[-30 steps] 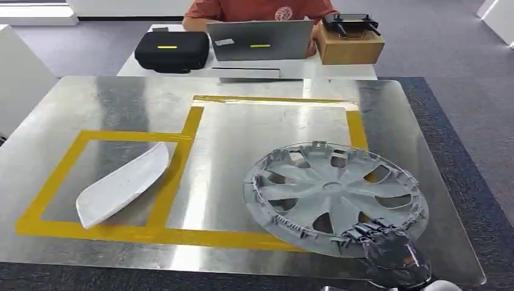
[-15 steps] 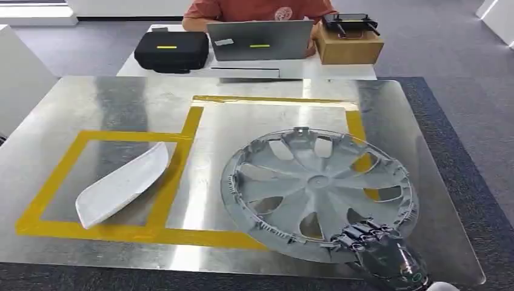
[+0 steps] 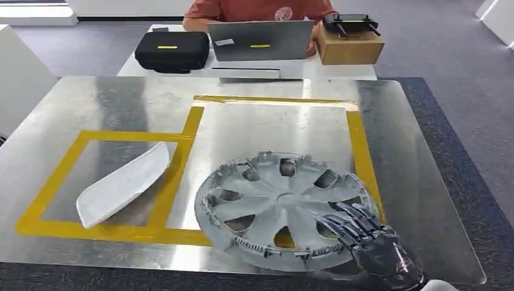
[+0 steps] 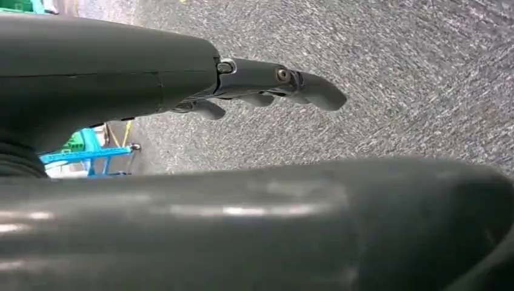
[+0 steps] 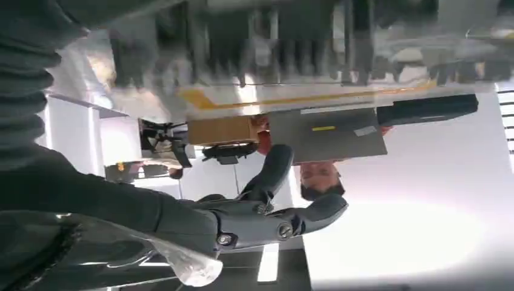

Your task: Take the parts from the cabinet and place them on the table.

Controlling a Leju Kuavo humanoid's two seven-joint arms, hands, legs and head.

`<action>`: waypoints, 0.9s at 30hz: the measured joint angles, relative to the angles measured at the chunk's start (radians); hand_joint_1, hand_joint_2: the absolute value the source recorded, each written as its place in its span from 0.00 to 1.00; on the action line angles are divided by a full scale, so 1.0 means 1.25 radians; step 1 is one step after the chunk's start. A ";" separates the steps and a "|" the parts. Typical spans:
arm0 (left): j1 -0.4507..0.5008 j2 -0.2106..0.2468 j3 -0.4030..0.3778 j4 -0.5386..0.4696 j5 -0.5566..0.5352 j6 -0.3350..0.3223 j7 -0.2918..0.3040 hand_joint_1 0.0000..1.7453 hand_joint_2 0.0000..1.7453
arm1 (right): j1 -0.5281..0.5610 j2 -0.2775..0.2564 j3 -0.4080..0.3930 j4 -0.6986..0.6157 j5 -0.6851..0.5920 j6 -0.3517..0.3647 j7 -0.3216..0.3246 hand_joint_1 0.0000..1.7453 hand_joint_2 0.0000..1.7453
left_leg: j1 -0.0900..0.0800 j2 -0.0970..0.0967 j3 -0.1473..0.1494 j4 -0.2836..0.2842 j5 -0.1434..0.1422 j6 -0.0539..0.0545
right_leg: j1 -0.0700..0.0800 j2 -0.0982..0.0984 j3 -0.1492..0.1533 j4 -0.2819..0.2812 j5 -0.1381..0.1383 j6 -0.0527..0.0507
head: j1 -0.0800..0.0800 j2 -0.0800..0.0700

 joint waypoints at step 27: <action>-0.003 0.000 -0.004 0.000 -0.004 -0.017 -0.005 0.00 0.00 | -0.002 0.000 0.010 -0.018 -0.016 -0.003 0.023 0.00 0.00 | 0.002 0.009 -0.017 -0.008 0.023 0.035 | -0.002 0.003 -0.075 0.195 -0.127 0.027 | 0.001 0.000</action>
